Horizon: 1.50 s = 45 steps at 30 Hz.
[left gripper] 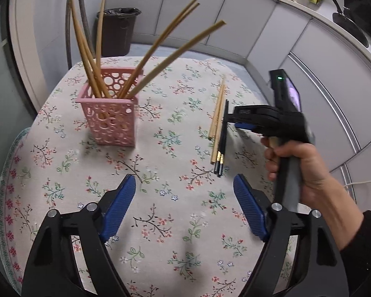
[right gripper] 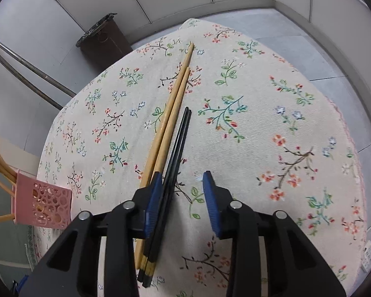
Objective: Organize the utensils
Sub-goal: 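Grasp one black chopstick with the right gripper and lift it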
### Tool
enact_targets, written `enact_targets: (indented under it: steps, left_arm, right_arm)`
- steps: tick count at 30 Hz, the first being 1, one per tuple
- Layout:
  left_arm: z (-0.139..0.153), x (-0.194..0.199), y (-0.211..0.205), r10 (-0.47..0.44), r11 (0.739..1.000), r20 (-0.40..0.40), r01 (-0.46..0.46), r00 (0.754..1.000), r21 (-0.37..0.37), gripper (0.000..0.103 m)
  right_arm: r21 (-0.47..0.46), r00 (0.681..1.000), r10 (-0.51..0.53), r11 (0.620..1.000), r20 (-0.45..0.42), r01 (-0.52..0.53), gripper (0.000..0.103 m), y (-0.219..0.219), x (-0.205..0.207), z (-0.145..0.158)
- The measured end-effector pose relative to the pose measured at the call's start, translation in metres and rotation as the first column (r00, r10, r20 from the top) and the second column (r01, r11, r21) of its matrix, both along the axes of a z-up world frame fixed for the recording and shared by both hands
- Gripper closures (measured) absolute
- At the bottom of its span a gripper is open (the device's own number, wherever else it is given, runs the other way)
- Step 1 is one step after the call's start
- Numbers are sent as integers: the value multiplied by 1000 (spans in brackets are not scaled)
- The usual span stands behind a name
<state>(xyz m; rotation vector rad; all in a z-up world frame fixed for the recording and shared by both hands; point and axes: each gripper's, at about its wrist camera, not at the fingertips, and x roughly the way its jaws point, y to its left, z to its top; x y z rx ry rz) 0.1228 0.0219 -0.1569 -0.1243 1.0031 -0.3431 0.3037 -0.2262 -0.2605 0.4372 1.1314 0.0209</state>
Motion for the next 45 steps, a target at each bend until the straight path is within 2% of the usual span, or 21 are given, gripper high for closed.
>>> enact_targets:
  steps: [4, 7, 10, 15, 22, 27, 31, 35, 40, 43, 45]
  left_arm:
    - [1, -3, -6, -28, 1000, 4, 28, 1000, 1, 28]
    - [1, -6, -12, -55, 998, 16, 55, 998, 14, 29]
    - [0, -8, -17, -77, 997, 18, 76, 997, 18, 29]
    - [-1, -10, -22, -100, 995, 14, 100, 995, 22, 30]
    - [-5, -10, -26, -128, 991, 2, 128, 992, 26, 32]
    - [-6, -11, -27, -134, 990, 3, 134, 991, 35, 32]
    - [-6, -11, -29, -138, 989, 7, 138, 990, 45, 33]
    - [-8, -12, -32, -155, 986, 6, 154, 988, 59, 40]
    - [-11, -15, -39, -189, 979, 1, 188, 982, 79, 44]
    - [-13, -18, -48, -218, 971, 0, 217, 976, 96, 46]
    - [-14, -20, -56, -241, 965, 1, 240, 970, 107, 49]
  right_arm:
    - [-42, 1000, 7, 999, 4, -7, 76, 8, 3, -3]
    - [-27, 1000, 6, 1000, 3, -6, 85, 9, 4, -3]
    - [12, 1000, -8, 1000, -4, 8, 88, 4, 3, -4]
    - [89, 1000, -24, 996, -17, 25, 89, -8, -1, -7]
    - [128, 998, 32, 991, -56, -25, 89, -13, -10, -7]
    - [167, 999, -1, 986, -47, 9, 89, -23, -12, -5]
    - [113, 999, 6, 994, -53, 0, 89, -15, -10, -8]
    - [32, 998, 6, 999, -59, -4, 89, -10, -8, -4]
    - [-16, 998, 14, 1000, -54, -15, 89, -4, -2, -3]
    - [-133, 996, 74, 988, -50, -80, 94, 13, 2, -5]
    - [-112, 994, 90, 989, -55, -96, 97, 13, 1, -2]
